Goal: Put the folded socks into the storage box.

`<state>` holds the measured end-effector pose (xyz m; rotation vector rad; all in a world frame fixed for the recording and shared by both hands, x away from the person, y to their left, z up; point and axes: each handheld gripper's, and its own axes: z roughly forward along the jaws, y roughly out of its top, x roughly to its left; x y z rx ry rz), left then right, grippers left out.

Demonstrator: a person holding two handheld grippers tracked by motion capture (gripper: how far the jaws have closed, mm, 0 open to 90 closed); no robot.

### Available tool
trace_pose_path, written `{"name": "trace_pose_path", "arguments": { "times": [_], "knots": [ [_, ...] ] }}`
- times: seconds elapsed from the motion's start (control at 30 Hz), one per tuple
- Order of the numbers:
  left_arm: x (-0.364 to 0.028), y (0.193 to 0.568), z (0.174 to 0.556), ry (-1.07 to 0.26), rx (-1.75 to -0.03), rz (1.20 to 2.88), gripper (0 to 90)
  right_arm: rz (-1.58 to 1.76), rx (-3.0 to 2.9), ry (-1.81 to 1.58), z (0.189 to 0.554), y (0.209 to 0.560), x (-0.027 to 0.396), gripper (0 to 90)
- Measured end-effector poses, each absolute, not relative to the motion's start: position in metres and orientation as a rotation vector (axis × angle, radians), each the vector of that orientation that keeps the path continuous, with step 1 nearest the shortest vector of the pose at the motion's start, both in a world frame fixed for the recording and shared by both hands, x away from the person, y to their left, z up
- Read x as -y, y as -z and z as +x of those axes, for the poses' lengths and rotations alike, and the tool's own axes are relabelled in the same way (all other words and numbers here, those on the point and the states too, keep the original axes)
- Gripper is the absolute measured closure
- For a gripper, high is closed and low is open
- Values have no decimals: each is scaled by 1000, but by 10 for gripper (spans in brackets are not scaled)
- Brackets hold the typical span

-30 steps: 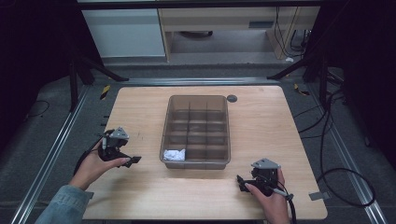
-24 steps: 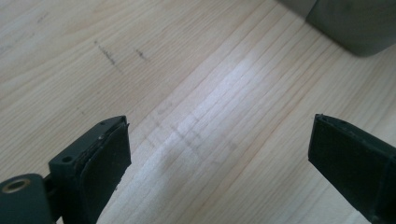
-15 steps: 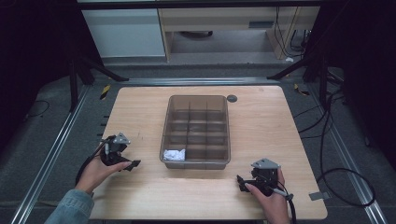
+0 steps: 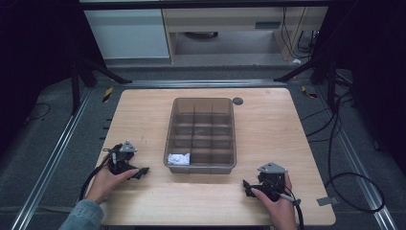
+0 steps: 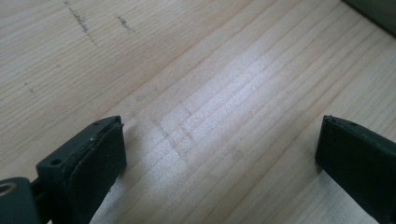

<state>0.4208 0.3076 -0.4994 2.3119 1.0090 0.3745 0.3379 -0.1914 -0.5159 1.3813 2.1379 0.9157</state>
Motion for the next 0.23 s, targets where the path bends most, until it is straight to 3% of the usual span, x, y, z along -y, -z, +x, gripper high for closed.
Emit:
{"name": "trace_pose_path", "arguments": {
  "times": [0.23],
  "knots": [
    [-312, 510, 418, -432, -974, 2191, 0, 1382, -2137, -915, 338, 516, 191, 4]
  ]
}}
